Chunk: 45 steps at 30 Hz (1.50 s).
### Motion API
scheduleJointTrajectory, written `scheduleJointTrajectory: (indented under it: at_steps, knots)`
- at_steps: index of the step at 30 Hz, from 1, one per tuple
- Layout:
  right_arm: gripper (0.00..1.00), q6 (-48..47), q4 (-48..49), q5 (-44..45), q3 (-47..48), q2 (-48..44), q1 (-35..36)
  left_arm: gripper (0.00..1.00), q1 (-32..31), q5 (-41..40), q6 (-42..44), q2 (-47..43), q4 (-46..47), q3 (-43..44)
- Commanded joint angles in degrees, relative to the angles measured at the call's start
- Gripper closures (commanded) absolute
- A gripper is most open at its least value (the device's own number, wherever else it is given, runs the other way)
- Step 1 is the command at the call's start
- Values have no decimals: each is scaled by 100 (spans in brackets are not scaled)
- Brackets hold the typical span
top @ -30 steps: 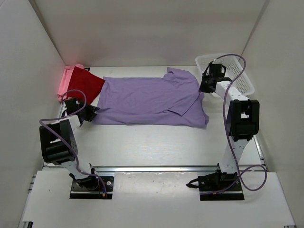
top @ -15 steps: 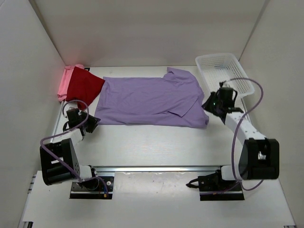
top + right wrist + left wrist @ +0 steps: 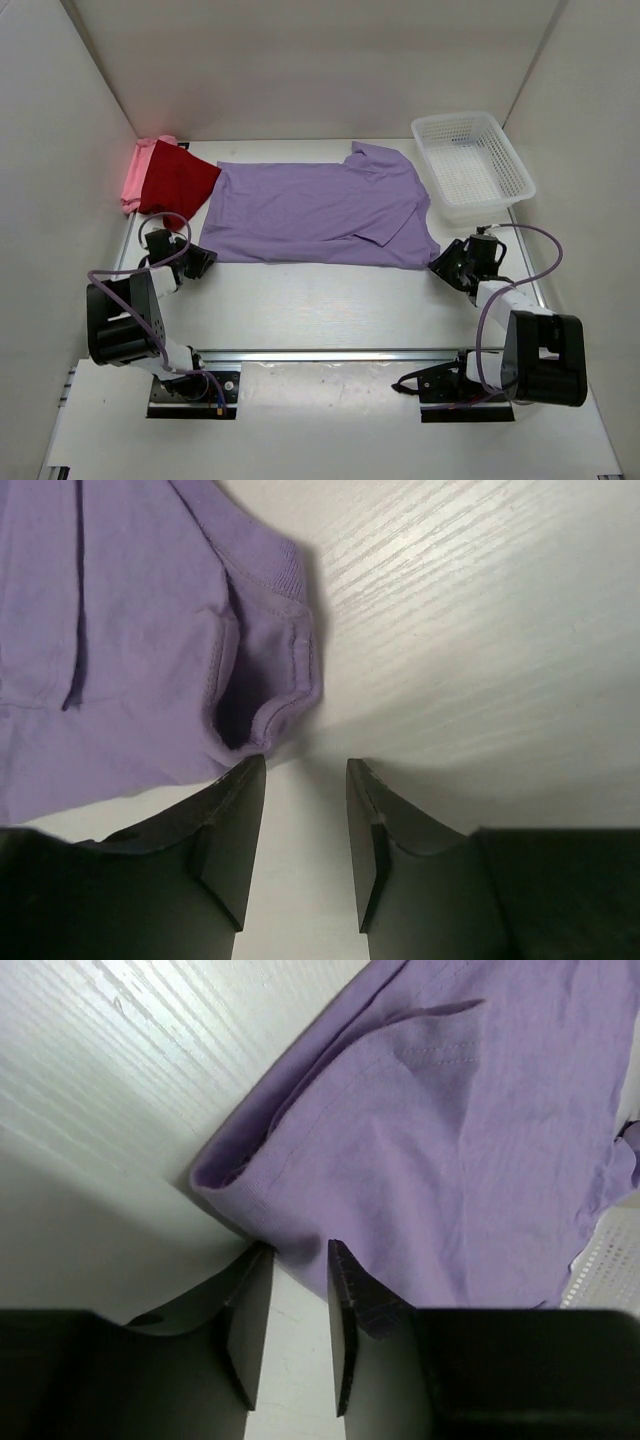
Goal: Fold and stack the t-shirts
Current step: Fold the flattened tshirt in 1/3 of the way
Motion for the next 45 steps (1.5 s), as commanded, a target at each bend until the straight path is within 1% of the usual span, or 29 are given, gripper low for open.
scheduleJointTrajectory:
  at_steps: [1, 3, 4, 5, 6, 8, 10, 12, 15, 18, 22, 24, 26, 28, 29, 30, 31, 32, 33, 35, 38, 41, 42, 43, 44, 45]
  knots:
    - [64, 77, 676, -41, 75, 262, 0, 62, -38, 4, -2, 188, 152, 7]
    - [65, 86, 966, 29, 40, 420, 0, 73, -64, -5, -37, 250, 214, 60]
    - [71, 113, 1028, 38, 31, 499, 26, 76, -90, 39, -28, 311, 257, 69]
    - [77, 87, 1054, 4, 127, 613, 0, 82, -99, -13, -11, 347, 249, 113]
    - [80, 121, 1159, -23, 189, 701, -43, 89, -99, -39, 15, 382, 258, 130]
    - [91, 192, 1309, -59, 198, 754, -18, 100, -108, -22, 33, 487, 179, 227]
    - [99, 218, 1214, 90, 390, 781, 70, 100, -143, -4, 121, 514, 126, 376]
    - [100, 218, 837, 274, 549, 703, 175, 100, -126, -74, 244, 374, -93, 456]
    - [100, 323, 440, 372, 375, 307, 106, 100, 6, -189, 393, 128, -286, 447]
    - [100, 289, 72, 320, -12, -272, -61, 100, 41, -329, 595, -22, -480, 499]
    - [100, 140, -605, 109, -355, -1211, -509, 100, 15, -320, 753, -259, -761, 447]
    - [100, 131, -650, 65, -618, -1652, -606, 100, 24, -434, 763, -426, -736, 219]
    - [99, 122, -388, -58, -750, -1706, -475, 100, 15, -444, 675, -514, -622, 122]
    - [89, -140, -247, -146, -549, -1462, -46, 100, -38, -444, 710, -436, -700, 227]
    - [86, -238, -290, -259, -297, -1191, 139, 100, -55, -409, 762, -409, -744, 288]
    - [79, -317, -264, -278, -103, -840, 228, 100, -29, -417, 754, -409, -744, 210]
    - [75, -405, -246, -287, 12, -636, 324, 100, 6, -400, 684, -383, -675, 236]
    - [73, -406, -255, -269, 205, -364, 360, 100, 24, -313, 623, -348, -578, 175]
    - [69, -432, -281, -130, 268, -136, 447, 100, 24, -216, 605, -313, -551, 148]
    - [61, -388, 148, 3, 303, -2, 449, 100, -63, -241, 613, -225, -577, 253]
    - [52, -361, 614, 56, 338, 192, 378, 100, -99, -163, 543, -268, -446, 210]
    - [54, -353, 659, 30, 585, 814, 212, 100, -187, -93, 517, -233, -436, 218]
    - [60, -335, 616, -136, 681, 1025, 141, 100, -126, -66, 508, -224, -402, 192]
    - [64, -274, 589, -190, 734, 1236, 106, 100, -152, -48, 456, -224, -349, 157]
    - [70, -230, 685, -242, 726, 1212, 36, 100, -126, 4, 446, -259, -314, 140]
    - [72, -230, 755, -234, 691, 1159, 44, 100, -126, -22, 455, -251, -305, 131]
